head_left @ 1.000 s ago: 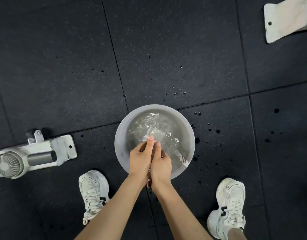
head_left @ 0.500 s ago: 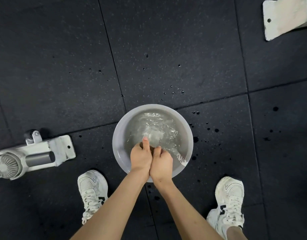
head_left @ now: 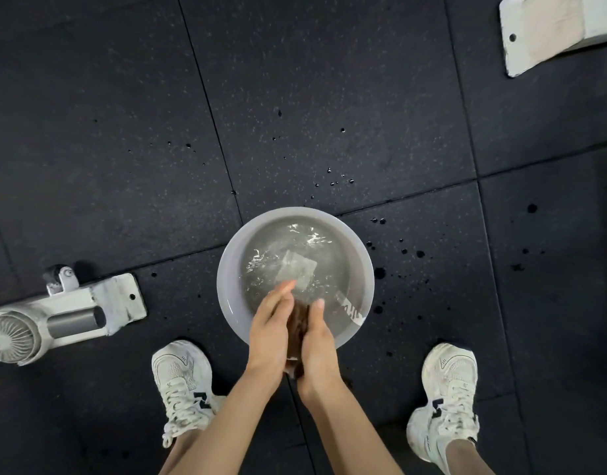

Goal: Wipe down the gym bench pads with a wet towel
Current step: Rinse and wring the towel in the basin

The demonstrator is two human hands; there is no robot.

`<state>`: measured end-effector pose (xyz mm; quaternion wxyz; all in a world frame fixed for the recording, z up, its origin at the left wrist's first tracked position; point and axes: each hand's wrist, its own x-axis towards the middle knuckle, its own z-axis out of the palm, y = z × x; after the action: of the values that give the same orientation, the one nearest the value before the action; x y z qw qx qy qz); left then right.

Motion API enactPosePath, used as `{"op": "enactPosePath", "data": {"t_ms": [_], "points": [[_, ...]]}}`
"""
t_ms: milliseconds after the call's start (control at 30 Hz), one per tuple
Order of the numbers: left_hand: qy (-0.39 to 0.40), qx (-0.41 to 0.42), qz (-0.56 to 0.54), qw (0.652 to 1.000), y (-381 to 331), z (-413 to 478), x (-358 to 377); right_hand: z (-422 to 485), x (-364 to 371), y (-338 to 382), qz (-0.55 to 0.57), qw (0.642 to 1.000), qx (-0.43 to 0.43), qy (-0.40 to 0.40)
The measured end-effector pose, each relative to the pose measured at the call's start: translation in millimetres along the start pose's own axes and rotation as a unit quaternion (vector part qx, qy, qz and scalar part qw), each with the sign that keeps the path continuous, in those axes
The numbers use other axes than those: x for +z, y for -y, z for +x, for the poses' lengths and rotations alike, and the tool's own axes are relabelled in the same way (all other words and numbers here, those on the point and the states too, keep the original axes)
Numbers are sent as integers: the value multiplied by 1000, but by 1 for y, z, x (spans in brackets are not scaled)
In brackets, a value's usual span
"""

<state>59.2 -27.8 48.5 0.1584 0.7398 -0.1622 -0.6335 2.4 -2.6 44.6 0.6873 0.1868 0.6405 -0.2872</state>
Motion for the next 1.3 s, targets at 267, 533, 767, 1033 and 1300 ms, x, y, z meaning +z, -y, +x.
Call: {"op": "enactPosePath", "data": {"t_ms": [267, 533, 767, 1033, 1300], "points": [[-10, -11, -76, 997, -19, -4, -3, 4, 23, -5, -193, 962, -125, -147], [-108, -55, -61, 991, -26, 3, -3, 3, 26, -8, -271, 926, -203, -168], [-118, -78, -54, 988, -23, 9, 1, 2, 21, -10, -302, 916, -206, -168], [-117, -74, -26, 990, -23, 4, 2, -12, 18, -6, -355, 892, -233, -154], [90, -144, 5, 985, -41, -36, -39, -72, -4, 12, -66, 997, -12, 33]]}}
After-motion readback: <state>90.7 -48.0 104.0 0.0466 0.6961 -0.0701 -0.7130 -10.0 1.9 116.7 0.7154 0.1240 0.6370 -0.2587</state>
